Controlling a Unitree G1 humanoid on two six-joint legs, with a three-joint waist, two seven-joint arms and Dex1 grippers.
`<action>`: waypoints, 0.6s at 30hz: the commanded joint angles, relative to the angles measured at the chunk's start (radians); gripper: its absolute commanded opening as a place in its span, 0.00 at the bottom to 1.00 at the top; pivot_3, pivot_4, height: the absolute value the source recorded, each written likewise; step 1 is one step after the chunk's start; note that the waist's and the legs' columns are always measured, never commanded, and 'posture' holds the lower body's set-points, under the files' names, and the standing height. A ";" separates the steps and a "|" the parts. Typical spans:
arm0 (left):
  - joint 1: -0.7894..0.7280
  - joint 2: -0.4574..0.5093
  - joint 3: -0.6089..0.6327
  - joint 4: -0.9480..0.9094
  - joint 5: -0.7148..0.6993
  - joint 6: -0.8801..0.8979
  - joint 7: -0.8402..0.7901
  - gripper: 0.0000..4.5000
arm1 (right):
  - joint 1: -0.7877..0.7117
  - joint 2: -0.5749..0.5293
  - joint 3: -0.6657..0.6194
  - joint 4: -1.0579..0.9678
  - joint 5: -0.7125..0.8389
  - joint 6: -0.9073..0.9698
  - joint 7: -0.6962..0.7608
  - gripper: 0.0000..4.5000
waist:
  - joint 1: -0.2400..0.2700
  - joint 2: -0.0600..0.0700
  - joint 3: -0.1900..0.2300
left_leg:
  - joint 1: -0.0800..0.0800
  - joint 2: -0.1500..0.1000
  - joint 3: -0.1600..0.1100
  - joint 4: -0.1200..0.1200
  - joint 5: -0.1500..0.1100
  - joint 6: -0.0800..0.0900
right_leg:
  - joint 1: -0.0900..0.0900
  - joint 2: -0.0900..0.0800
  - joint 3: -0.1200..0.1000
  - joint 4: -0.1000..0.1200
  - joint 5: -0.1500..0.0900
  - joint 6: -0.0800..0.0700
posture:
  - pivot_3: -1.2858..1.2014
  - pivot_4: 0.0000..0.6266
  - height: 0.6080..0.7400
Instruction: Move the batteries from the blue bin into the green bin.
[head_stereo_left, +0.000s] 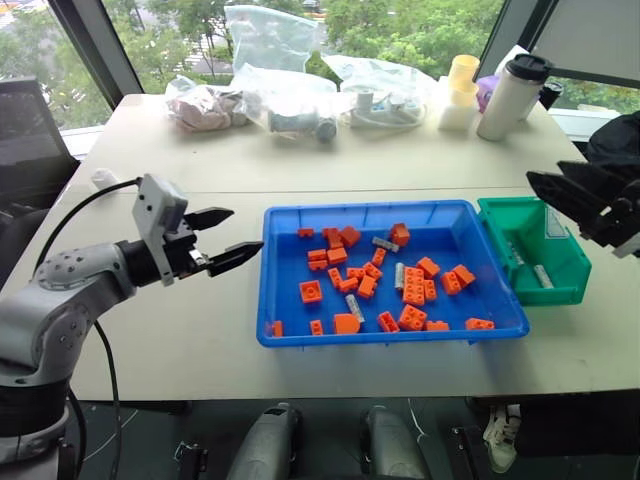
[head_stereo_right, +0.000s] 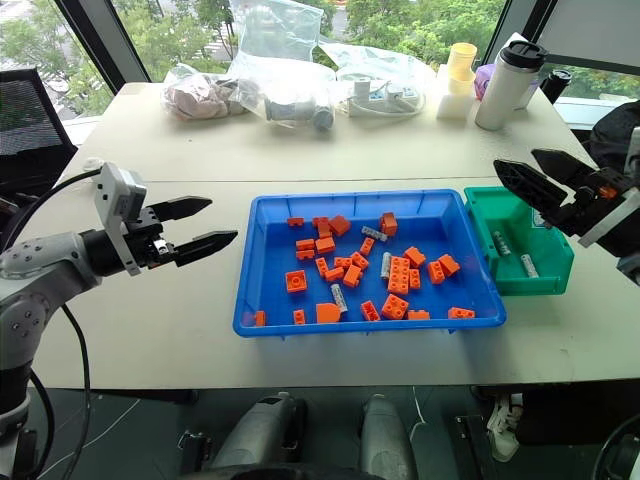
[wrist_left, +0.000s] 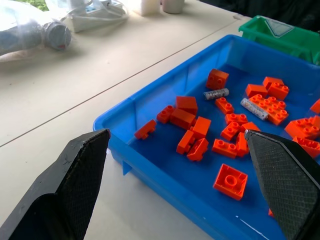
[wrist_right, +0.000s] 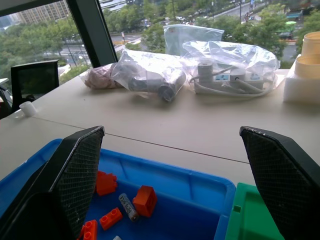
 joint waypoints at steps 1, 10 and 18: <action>-0.023 0.000 -0.003 -0.001 0.015 -0.036 -0.016 1.00 | -0.019 -0.007 -0.003 -0.010 -0.024 -0.023 0.016 1.00 | 0.000 0.000 0.000 | 0.000 0.000 0.000 0.000 0.000 0.000 | 0.000 0.000 0.000 0.000 0.000 0.000 | 0.52 0.24 1.00; -0.046 -0.001 -0.021 0.027 0.052 -0.060 -0.032 1.00 | -0.044 0.001 0.026 0.011 -0.076 -0.039 0.035 1.00 | -0.002 0.000 0.000 | 0.000 0.000 0.000 0.000 0.000 0.000 | 0.000 0.000 0.000 0.000 0.000 0.000 | 0.52 0.24 1.00; -0.032 -0.001 -0.016 0.016 0.051 -0.054 -0.043 1.00 | -0.054 0.006 0.033 0.004 -0.098 -0.037 0.041 1.00 | 0.000 0.000 0.000 | 0.000 0.000 0.000 0.000 0.000 0.000 | 0.000 0.000 0.000 0.000 0.000 0.000 | 0.52 0.24 1.00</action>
